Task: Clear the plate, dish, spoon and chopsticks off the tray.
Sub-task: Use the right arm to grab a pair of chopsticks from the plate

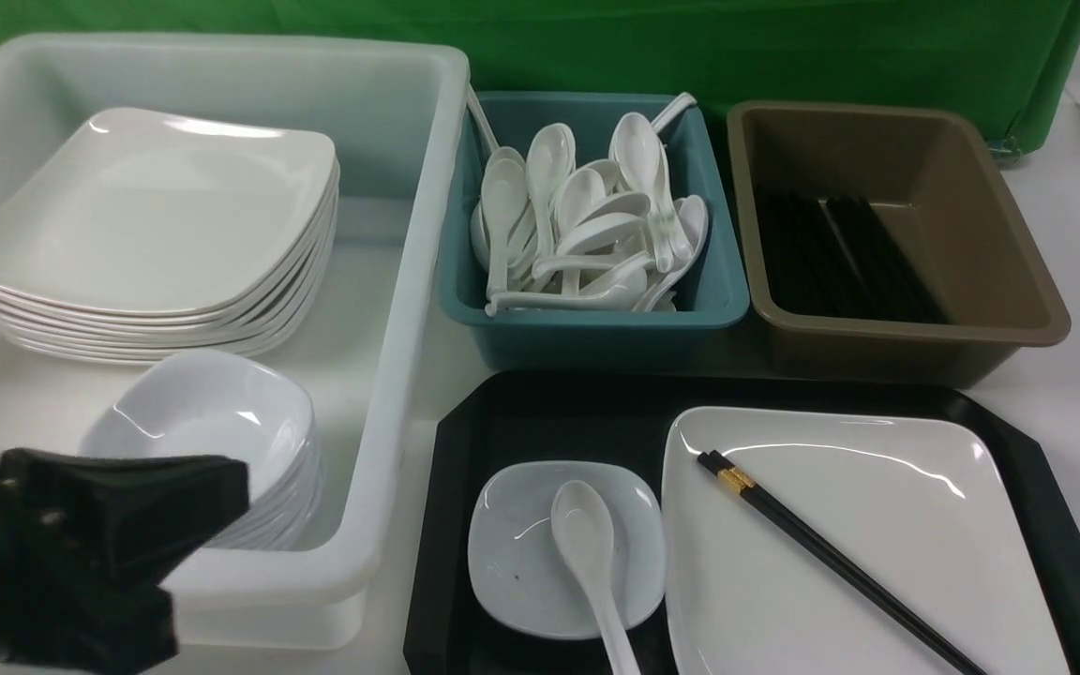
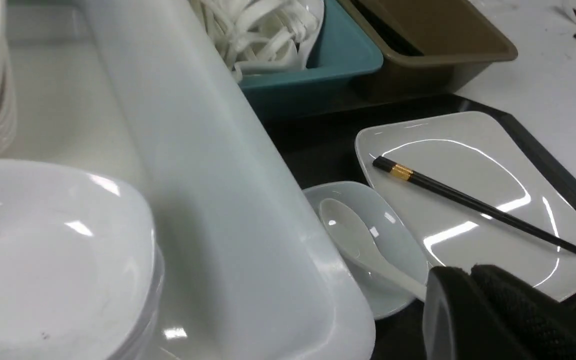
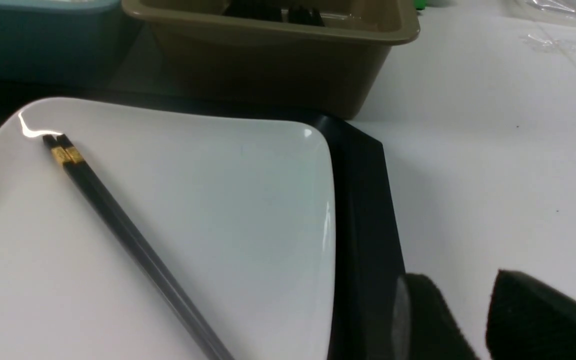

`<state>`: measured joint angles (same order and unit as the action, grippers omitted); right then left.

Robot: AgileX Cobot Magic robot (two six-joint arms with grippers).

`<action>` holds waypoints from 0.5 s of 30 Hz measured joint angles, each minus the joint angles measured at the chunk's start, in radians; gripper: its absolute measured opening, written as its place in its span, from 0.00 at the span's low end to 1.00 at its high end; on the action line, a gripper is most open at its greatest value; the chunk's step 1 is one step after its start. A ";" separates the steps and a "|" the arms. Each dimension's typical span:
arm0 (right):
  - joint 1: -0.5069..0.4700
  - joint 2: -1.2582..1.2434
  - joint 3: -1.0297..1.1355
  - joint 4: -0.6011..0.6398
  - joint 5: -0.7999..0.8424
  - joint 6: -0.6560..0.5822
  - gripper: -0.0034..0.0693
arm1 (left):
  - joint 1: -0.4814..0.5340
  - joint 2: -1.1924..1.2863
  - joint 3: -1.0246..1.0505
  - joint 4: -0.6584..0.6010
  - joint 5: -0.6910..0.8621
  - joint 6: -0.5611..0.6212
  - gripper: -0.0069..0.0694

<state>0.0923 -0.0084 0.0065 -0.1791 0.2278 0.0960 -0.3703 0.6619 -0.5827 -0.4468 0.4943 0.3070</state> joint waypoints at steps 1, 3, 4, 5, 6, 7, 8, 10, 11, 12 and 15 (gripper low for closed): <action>0.000 0.000 0.000 0.000 0.000 0.000 0.38 | -0.010 0.024 0.000 0.000 -0.022 0.003 0.11; 0.000 0.000 0.000 0.000 0.000 0.000 0.38 | -0.020 0.084 0.000 -0.001 -0.076 0.027 0.11; 0.000 0.000 0.000 0.000 0.000 0.000 0.38 | -0.020 0.099 0.000 -0.001 -0.089 0.036 0.11; 0.000 0.000 0.000 0.000 0.000 0.000 0.38 | -0.020 0.121 0.000 -0.001 -0.106 0.051 0.11; 0.000 0.000 0.000 0.000 0.000 0.000 0.38 | -0.020 0.141 0.000 0.000 -0.120 0.062 0.11; 0.000 0.000 0.000 0.000 0.000 0.000 0.38 | -0.020 0.148 0.000 0.000 -0.125 0.064 0.11; 0.000 0.000 0.000 0.000 0.000 0.000 0.38 | -0.020 0.168 0.000 -0.002 -0.137 0.074 0.11; 0.000 0.000 0.000 0.000 0.000 0.000 0.38 | -0.020 0.175 0.000 -0.022 -0.139 0.080 0.11; 0.000 0.000 0.000 0.000 0.000 0.000 0.38 | -0.020 0.175 0.000 -0.028 -0.139 0.081 0.11; 0.000 0.000 0.000 0.000 0.000 0.000 0.38 | -0.020 0.172 0.000 -0.037 -0.139 0.082 0.11; 0.000 0.000 0.000 0.000 0.000 0.000 0.38 | -0.020 0.153 0.000 -0.046 -0.133 0.107 0.11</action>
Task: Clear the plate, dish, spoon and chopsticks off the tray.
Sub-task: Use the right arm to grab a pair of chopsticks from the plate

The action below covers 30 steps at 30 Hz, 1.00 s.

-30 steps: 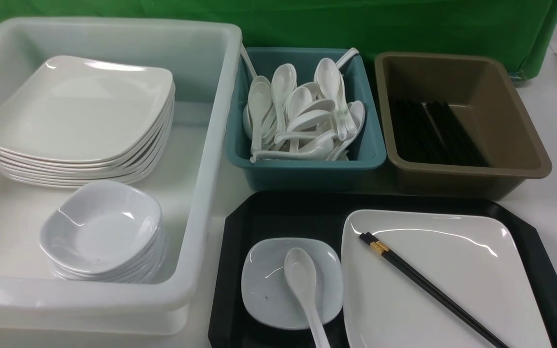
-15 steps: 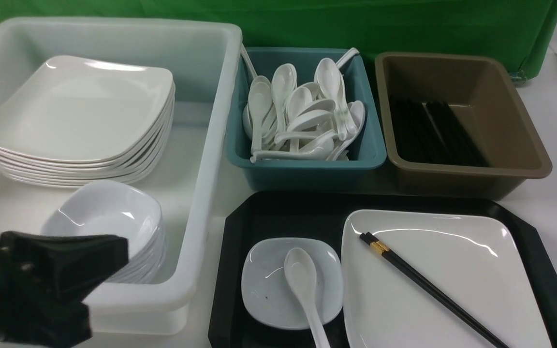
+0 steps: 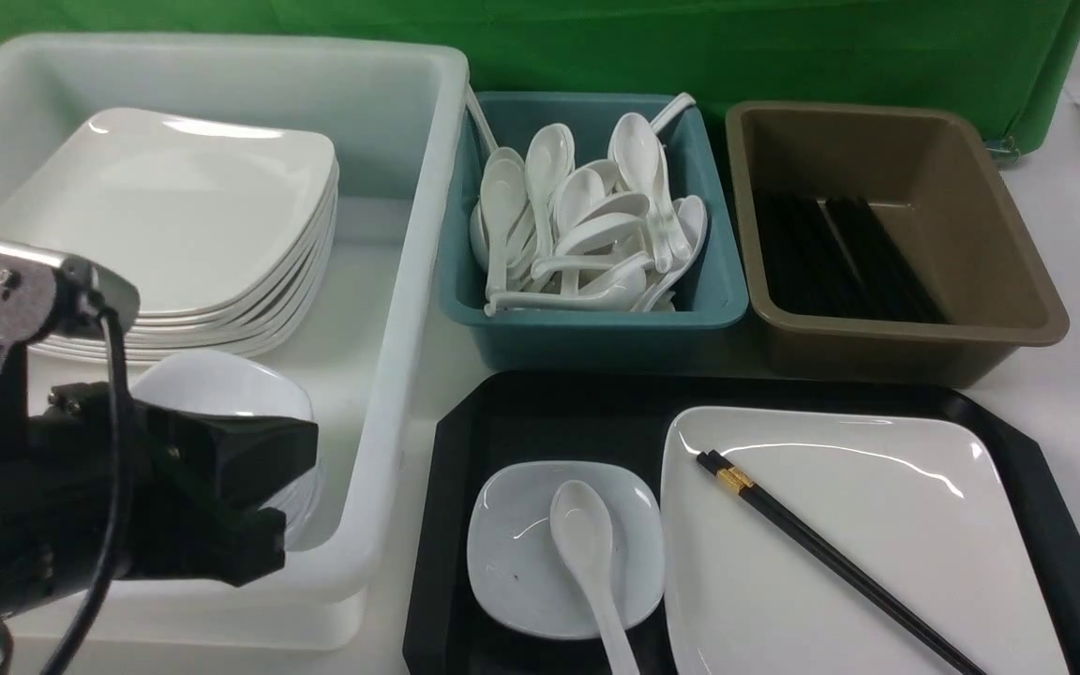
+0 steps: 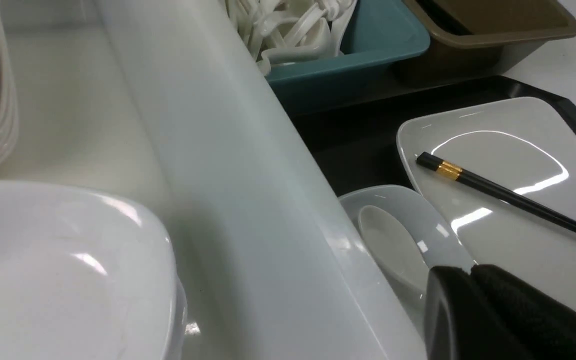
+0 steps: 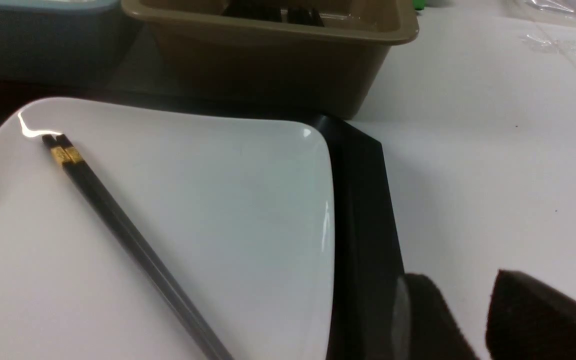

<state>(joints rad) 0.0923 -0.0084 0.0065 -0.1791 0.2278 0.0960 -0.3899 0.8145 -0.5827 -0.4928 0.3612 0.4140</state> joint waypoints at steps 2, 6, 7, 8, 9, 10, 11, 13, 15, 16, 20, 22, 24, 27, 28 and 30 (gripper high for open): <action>0.000 0.000 0.000 0.000 0.000 0.000 0.38 | 0.000 -0.015 0.000 0.000 0.005 0.023 0.11; 0.000 0.000 0.000 0.003 -0.045 0.028 0.38 | 0.000 -0.081 0.000 -0.001 0.029 0.069 0.11; 0.000 0.000 0.000 0.012 -0.071 0.056 0.38 | 0.000 -0.090 0.000 -0.001 0.029 0.072 0.11; 0.000 0.000 0.000 0.023 -0.103 0.094 0.38 | 0.000 -0.097 0.000 -0.002 0.029 0.074 0.11; 0.000 0.000 0.000 0.041 -0.164 0.173 0.38 | 0.000 -0.102 0.000 -0.002 0.030 0.077 0.11; 0.000 0.000 0.000 0.055 -0.199 0.226 0.38 | 0.000 -0.103 0.000 -0.002 0.030 0.077 0.11; 0.000 0.000 0.000 0.057 -0.217 0.239 0.38 | 0.000 -0.103 0.000 -0.002 0.030 0.077 0.11; 0.000 0.000 0.000 0.071 -0.294 0.346 0.38 | 0.000 -0.103 0.000 -0.002 0.034 0.077 0.11; 0.000 0.000 0.000 0.076 -0.349 0.397 0.38 | -0.001 -0.103 0.000 -0.003 0.041 0.077 0.11; 0.002 0.000 0.000 0.077 -0.389 0.439 0.38 | -0.003 -0.103 0.000 -0.004 0.043 0.077 0.11; 0.075 0.111 -0.146 0.080 -0.190 0.443 0.34 | -0.009 -0.103 0.000 -0.015 0.051 0.111 0.11; 0.160 0.256 -0.293 0.093 -0.012 0.321 0.34 | -0.009 -0.103 0.000 -0.036 0.055 0.132 0.11; 0.238 0.385 -0.392 0.105 0.123 0.219 0.34 | -0.009 -0.103 0.000 -0.053 0.058 0.146 0.11; 0.393 0.652 -0.583 0.110 0.345 0.074 0.34 | -0.009 -0.103 0.000 -0.062 0.070 0.161 0.11; 0.422 0.705 -0.624 0.108 0.379 0.055 0.34 | -0.009 -0.103 0.000 -0.064 0.076 0.162 0.11; 0.515 0.886 -0.719 0.084 0.462 0.006 0.34 | -0.009 -0.109 0.000 -0.078 0.095 0.165 0.11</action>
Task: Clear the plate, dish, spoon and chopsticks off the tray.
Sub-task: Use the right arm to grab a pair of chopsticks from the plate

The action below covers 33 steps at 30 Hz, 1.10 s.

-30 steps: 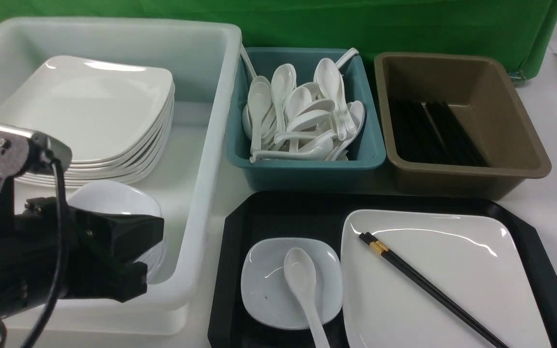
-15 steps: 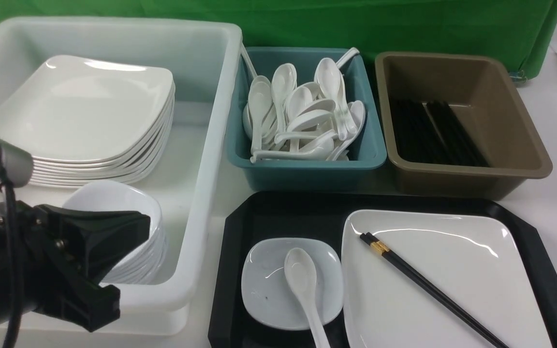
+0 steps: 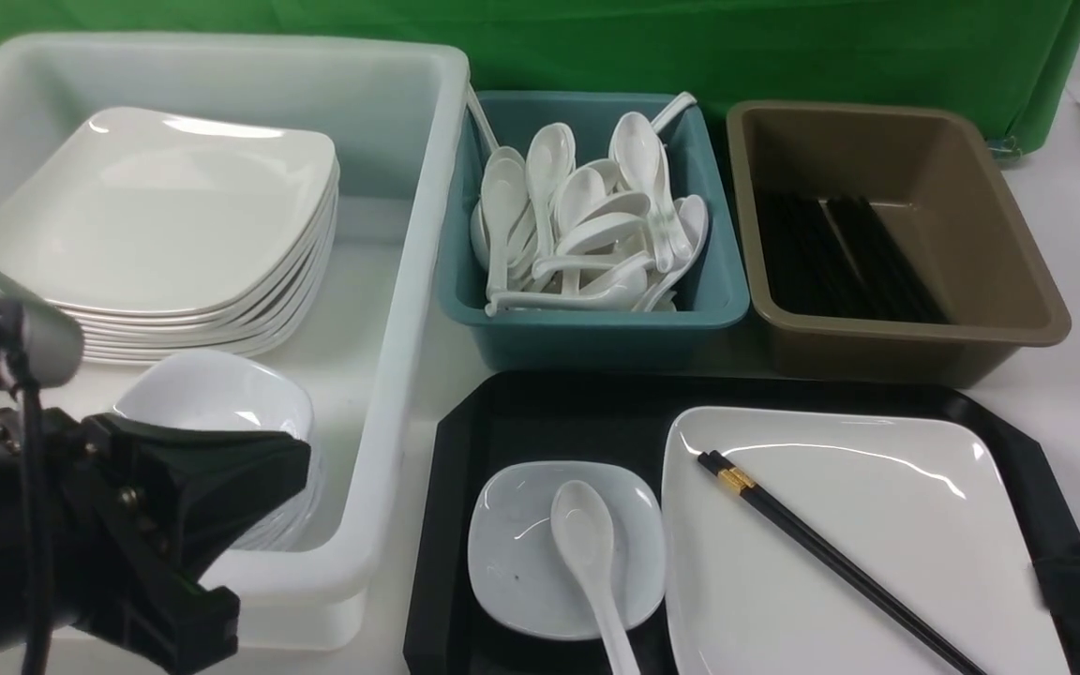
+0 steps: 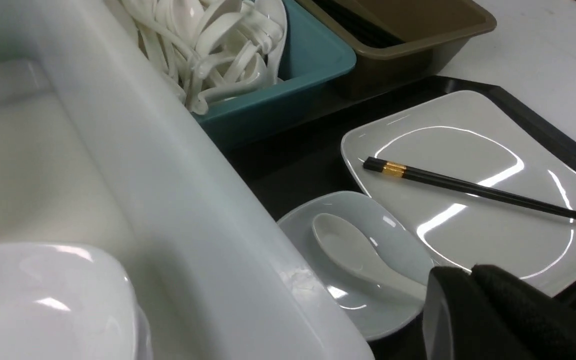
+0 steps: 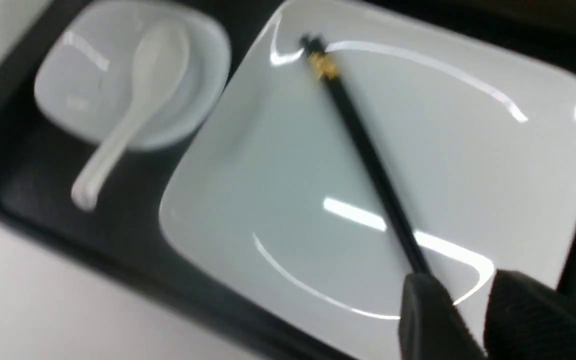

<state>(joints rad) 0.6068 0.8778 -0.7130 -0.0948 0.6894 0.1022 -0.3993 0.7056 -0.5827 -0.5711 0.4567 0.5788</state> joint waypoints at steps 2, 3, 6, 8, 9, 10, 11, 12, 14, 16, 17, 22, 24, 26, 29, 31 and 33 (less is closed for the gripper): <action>0.043 0.141 -0.056 -0.026 0.035 -0.031 0.35 | 0.000 -0.013 0.000 -0.015 0.027 0.019 0.11; 0.056 0.214 -0.094 -0.038 0.051 -0.051 0.35 | 0.000 -0.023 0.000 -0.022 0.044 0.029 0.11; 0.046 0.359 -0.155 -0.046 0.082 -0.102 0.36 | 0.000 -0.050 0.000 -0.033 0.084 0.051 0.11; -0.012 0.502 -0.213 -0.030 0.105 -0.185 0.38 | 0.000 -0.105 0.000 -0.043 0.153 0.066 0.11; -0.029 0.528 -0.227 -0.013 0.105 -0.210 0.38 | 0.000 -0.120 0.000 -0.042 0.167 0.068 0.11; -0.057 0.567 -0.243 0.019 0.105 -0.256 0.38 | 0.000 -0.139 0.000 -0.043 0.194 0.074 0.11; -0.084 0.602 -0.257 0.058 0.101 -0.307 0.38 | 0.000 -0.154 0.000 -0.044 0.210 0.077 0.11; -0.105 0.633 -0.267 0.095 0.093 -0.349 0.38 | 0.000 -0.171 0.000 -0.046 0.227 0.080 0.11; -0.154 0.690 -0.291 0.187 0.066 -0.447 0.41 | 0.000 -0.205 0.000 -0.046 0.252 0.084 0.11; -0.172 0.717 -0.300 0.217 0.050 -0.478 0.44 | 0.000 -0.220 0.000 -0.046 0.259 0.084 0.11; -0.188 0.742 -0.310 0.234 0.033 -0.496 0.48 | 0.000 -0.234 0.000 -0.046 0.266 0.085 0.11; -0.213 0.820 -0.320 0.264 -0.001 -0.540 0.65 | 0.000 -0.249 0.000 -0.046 0.271 0.089 0.11; -0.213 0.842 -0.320 0.268 -0.008 -0.542 0.67 | 0.000 -0.249 0.000 -0.046 0.272 0.089 0.11; -0.213 0.853 -0.320 0.269 -0.018 -0.542 0.68 | 0.000 -0.249 0.000 -0.046 0.272 0.089 0.11; -0.213 0.873 -0.320 0.270 -0.038 -0.547 0.68 | 0.000 -0.249 0.000 -0.046 0.272 0.092 0.11; -0.213 0.884 -0.320 0.271 -0.047 -0.559 0.66 | 0.000 -0.249 0.000 -0.042 0.272 0.094 0.11; -0.213 0.893 -0.320 0.271 -0.053 -0.567 0.62 | 0.000 -0.249 0.000 -0.038 0.272 0.095 0.11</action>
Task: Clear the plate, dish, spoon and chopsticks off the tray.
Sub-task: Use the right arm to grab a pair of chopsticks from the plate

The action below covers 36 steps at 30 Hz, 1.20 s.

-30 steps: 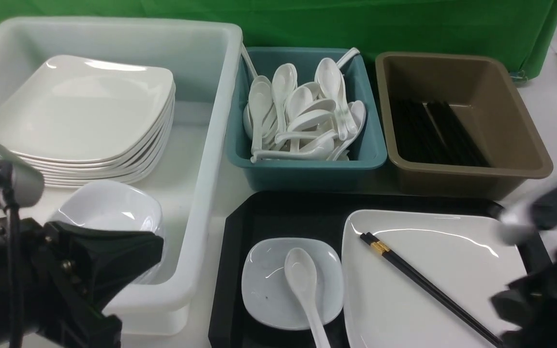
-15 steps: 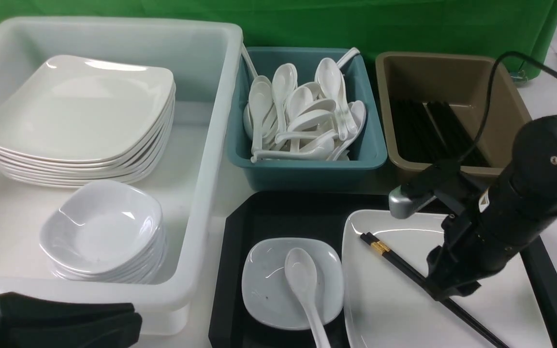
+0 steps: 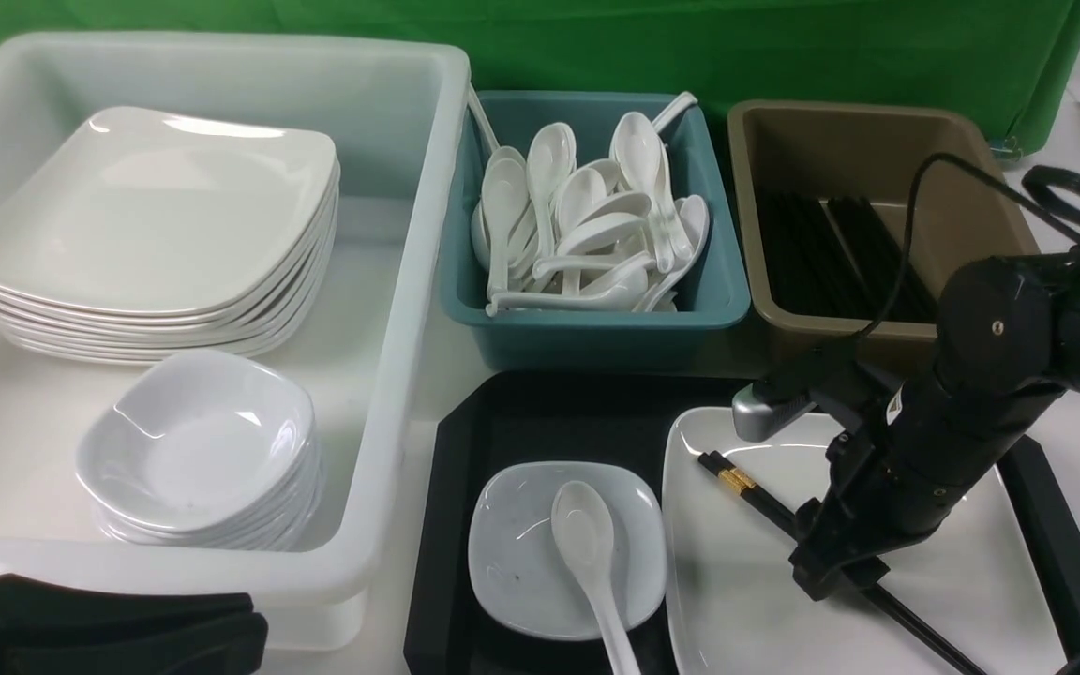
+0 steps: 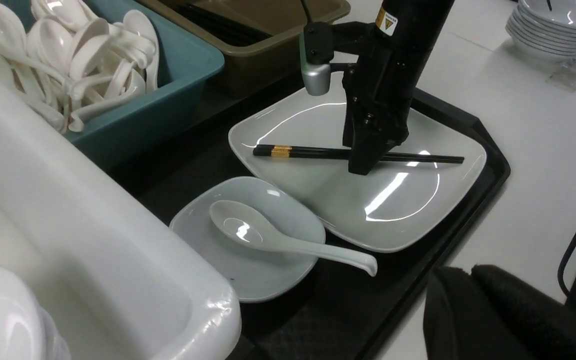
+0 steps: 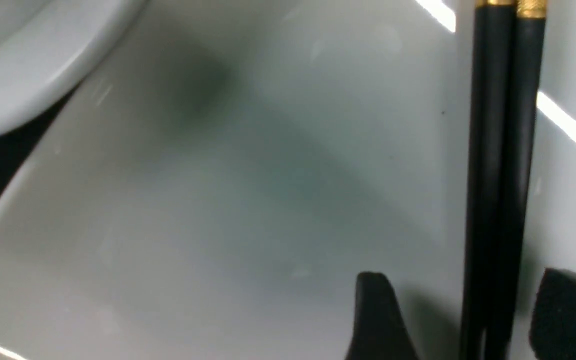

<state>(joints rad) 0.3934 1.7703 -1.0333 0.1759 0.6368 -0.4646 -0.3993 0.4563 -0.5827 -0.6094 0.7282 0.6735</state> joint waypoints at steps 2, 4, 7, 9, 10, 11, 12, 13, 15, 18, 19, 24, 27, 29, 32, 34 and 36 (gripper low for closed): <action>0.000 0.009 0.000 0.000 -0.007 -0.001 0.55 | 0.000 0.000 0.000 0.002 0.000 0.001 0.11; 0.000 0.019 -0.003 -0.005 -0.014 -0.002 0.47 | 0.000 0.000 0.000 0.007 -0.001 0.007 0.11; -0.001 0.027 -0.009 -0.010 -0.014 -0.001 0.40 | 0.000 0.000 0.000 0.008 -0.001 0.008 0.11; -0.001 0.030 -0.010 -0.014 -0.014 -0.001 0.39 | 0.000 0.000 0.000 0.008 -0.001 0.009 0.11; -0.001 0.030 -0.010 -0.015 -0.014 -0.001 0.39 | 0.000 0.000 0.000 0.008 -0.001 0.010 0.11; -0.001 0.032 -0.010 -0.015 -0.014 -0.001 0.39 | 0.000 0.000 0.000 0.008 -0.001 0.010 0.11; -0.001 0.032 -0.013 -0.016 -0.011 -0.001 0.39 | 0.000 0.000 0.000 0.008 -0.001 0.011 0.11; -0.001 0.034 -0.013 -0.017 -0.011 -0.001 0.38 | 0.000 0.000 0.000 0.008 -0.001 0.011 0.11; -0.001 0.035 -0.015 -0.021 -0.011 0.000 0.34 | 0.000 0.000 0.000 0.008 -0.001 0.011 0.11; -0.001 0.035 -0.015 -0.027 -0.013 0.011 0.26 | 0.000 0.000 0.000 0.008 -0.001 0.013 0.11; -0.001 0.035 -0.015 -0.027 -0.013 0.011 0.24 | 0.000 0.000 0.000 0.008 -0.001 0.019 0.11; -0.001 0.029 -0.016 -0.029 -0.006 0.014 0.24 | 0.000 0.000 0.000 0.009 -0.006 0.029 0.11; -0.001 0.006 -0.008 -0.015 0.034 0.014 0.24 | 0.000 0.000 0.000 0.013 -0.006 0.029 0.11; -0.001 -0.043 -0.007 -0.012 0.074 0.014 0.24 | 0.000 0.000 0.000 0.015 -0.007 0.029 0.11; -0.001 -0.135 -0.007 -0.011 0.127 0.011 0.24 | 0.000 0.000 0.000 0.015 -0.023 0.029 0.11; -0.001 -0.244 -0.007 -0.010 0.131 0.045 0.24 | 0.000 0.000 0.000 0.015 -0.072 0.029 0.11; -0.008 -0.300 -0.014 -0.008 0.093 0.085 0.24 | 0.000 0.000 0.000 0.015 -0.120 0.029 0.11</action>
<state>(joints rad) 0.3849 1.4699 -1.0477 0.1680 0.7302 -0.3796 -0.3993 0.4563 -0.5827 -0.5945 0.6085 0.7029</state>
